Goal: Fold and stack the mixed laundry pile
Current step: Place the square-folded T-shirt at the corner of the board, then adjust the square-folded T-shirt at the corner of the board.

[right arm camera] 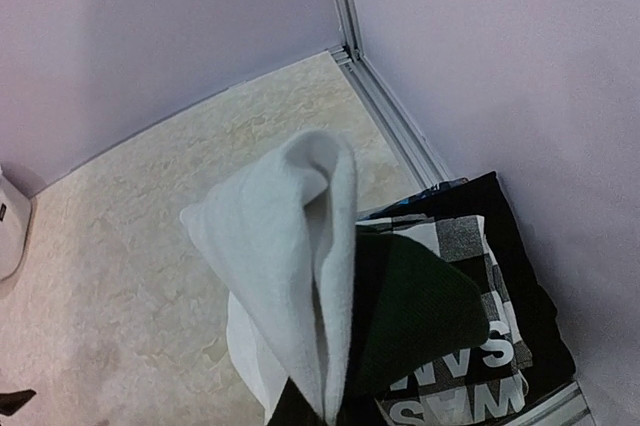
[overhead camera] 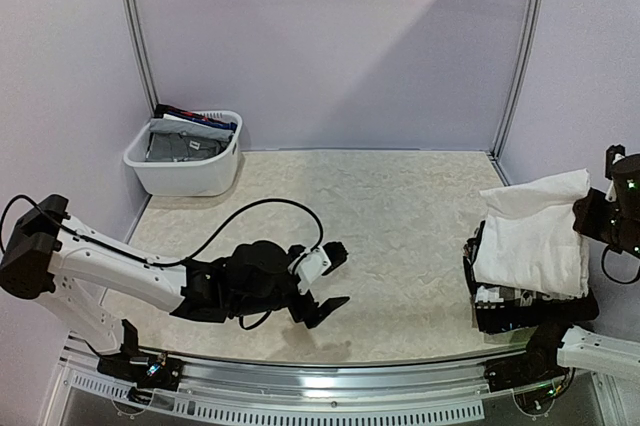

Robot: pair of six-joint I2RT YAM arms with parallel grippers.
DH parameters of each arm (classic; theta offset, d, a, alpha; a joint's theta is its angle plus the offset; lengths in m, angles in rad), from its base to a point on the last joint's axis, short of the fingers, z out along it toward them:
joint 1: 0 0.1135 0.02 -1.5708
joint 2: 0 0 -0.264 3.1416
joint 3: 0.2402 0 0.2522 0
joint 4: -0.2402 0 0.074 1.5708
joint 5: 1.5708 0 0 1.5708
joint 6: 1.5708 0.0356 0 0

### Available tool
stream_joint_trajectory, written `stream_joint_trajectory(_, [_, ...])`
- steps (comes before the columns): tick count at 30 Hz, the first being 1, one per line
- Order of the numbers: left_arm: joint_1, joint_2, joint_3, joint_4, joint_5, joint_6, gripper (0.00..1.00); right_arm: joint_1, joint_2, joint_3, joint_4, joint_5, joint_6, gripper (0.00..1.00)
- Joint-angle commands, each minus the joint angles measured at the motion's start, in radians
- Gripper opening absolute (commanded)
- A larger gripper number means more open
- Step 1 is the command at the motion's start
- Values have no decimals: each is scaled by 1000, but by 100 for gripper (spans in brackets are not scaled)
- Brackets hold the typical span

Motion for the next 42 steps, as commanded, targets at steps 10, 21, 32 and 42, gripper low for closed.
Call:
stream_joint_trajectory(10, [15,72,58,37,101,-44,89,5,-34,-98,-284,154,279,10])
stream_joint_trajectory(21, [15,88,67,63,142,-74,88,4,-68,-162,-123,185,404,0])
stream_joint_trajectory(32, [16,320,282,221,382,-253,85,4,-21,-188,-95,305,387,22])
stream_joint_trajectory(42, [37,761,839,198,550,-378,80,5,-4,-226,-142,398,492,12])
